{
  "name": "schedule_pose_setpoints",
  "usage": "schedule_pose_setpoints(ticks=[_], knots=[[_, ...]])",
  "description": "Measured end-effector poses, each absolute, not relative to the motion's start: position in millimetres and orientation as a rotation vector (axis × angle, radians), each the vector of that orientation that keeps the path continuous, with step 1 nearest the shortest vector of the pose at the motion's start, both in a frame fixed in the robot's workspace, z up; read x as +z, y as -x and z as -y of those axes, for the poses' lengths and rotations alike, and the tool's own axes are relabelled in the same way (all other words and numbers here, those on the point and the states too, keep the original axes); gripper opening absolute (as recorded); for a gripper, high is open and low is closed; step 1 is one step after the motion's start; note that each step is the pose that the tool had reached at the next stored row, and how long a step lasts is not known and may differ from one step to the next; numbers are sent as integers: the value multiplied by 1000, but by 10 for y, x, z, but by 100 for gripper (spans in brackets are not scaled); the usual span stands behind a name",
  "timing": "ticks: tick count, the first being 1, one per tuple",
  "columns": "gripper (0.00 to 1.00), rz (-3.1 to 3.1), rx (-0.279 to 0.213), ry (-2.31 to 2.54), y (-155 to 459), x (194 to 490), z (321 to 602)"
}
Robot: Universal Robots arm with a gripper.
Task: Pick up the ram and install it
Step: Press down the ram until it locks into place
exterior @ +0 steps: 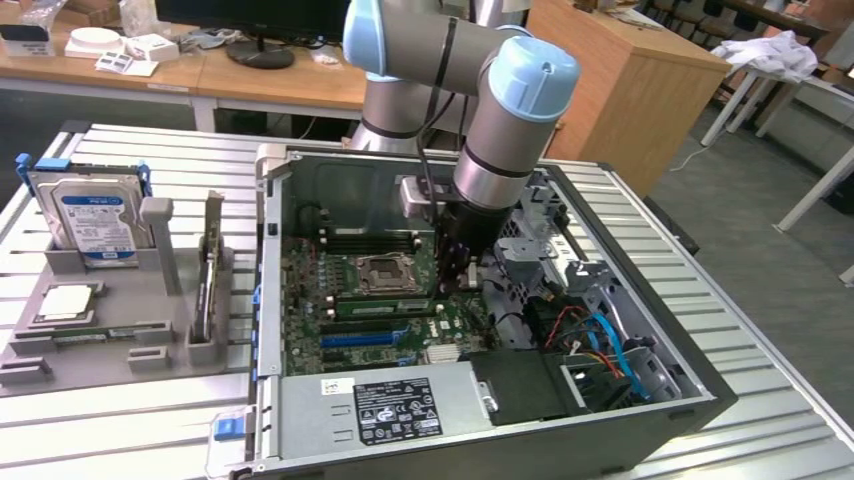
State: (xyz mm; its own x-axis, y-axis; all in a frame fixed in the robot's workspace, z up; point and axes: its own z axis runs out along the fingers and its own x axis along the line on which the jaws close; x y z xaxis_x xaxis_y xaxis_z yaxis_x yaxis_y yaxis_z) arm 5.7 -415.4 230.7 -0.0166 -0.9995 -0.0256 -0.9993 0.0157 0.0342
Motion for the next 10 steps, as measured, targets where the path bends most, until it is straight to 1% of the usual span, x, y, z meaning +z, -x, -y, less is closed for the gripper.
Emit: schedule_pose_setpoints(ticks=[10], knots=[[11, 2235, -67, -2199, -58, 2284, 4153]])
